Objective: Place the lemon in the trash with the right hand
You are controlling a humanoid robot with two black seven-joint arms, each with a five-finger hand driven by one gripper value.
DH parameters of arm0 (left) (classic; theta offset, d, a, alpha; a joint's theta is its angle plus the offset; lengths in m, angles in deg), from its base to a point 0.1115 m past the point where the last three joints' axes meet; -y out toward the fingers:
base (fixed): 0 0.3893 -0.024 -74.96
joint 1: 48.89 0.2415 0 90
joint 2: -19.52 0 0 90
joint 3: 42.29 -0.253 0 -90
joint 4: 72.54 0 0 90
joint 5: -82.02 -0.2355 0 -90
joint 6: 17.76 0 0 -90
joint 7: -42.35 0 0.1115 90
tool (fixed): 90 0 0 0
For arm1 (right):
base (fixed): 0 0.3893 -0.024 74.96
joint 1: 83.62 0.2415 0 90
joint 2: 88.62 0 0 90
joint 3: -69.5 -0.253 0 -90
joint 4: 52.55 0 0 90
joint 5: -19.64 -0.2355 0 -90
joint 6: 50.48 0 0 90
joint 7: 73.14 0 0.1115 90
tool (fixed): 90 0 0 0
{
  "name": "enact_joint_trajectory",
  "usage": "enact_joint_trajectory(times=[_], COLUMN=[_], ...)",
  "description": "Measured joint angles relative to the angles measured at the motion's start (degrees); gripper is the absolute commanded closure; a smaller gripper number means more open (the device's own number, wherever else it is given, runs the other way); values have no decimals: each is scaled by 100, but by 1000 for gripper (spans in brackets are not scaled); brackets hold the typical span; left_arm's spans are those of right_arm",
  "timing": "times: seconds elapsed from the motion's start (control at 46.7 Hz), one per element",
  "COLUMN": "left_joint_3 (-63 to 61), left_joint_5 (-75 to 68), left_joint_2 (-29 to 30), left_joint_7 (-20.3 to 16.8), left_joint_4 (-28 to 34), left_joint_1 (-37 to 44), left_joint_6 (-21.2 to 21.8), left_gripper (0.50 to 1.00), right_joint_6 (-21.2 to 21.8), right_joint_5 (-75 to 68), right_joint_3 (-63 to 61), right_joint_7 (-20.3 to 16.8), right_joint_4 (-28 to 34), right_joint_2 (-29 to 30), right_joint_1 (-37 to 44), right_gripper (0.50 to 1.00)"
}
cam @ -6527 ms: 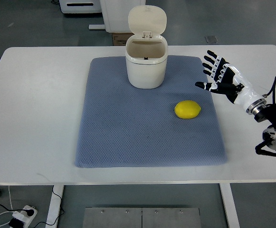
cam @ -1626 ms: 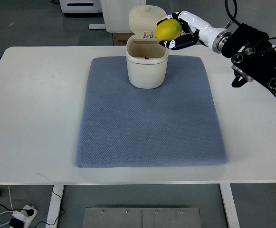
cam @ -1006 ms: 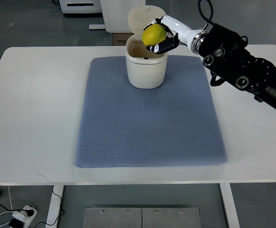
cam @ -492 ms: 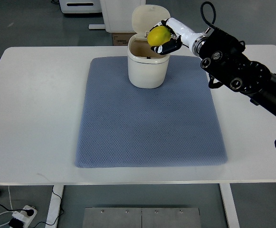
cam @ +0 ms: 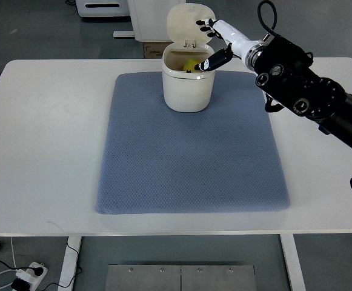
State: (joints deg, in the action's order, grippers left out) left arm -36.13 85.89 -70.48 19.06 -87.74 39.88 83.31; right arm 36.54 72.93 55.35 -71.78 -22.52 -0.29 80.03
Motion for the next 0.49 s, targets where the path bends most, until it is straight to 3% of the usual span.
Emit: enact_joint_trajectory(times=[0.3,0.492], left_joint_3=[0,-1], left_joint_5=[0,0], left_joint_2=[0,0], left_joint_7=[0,-1], left_joint_4=[0,0], left_joint_1=[0,0], left_joint_6=[0,0], left_gripper=[500,500], right_joint_6=[96,511], right_joint_5=[-93,-185], right_joint_3=[-15,-43], right_joint_7=[-53,-101], right_joint_4=[72,489], right_joint_2=[-86,-595], right_joint_1=[-6,-13], right_gripper=[519,519])
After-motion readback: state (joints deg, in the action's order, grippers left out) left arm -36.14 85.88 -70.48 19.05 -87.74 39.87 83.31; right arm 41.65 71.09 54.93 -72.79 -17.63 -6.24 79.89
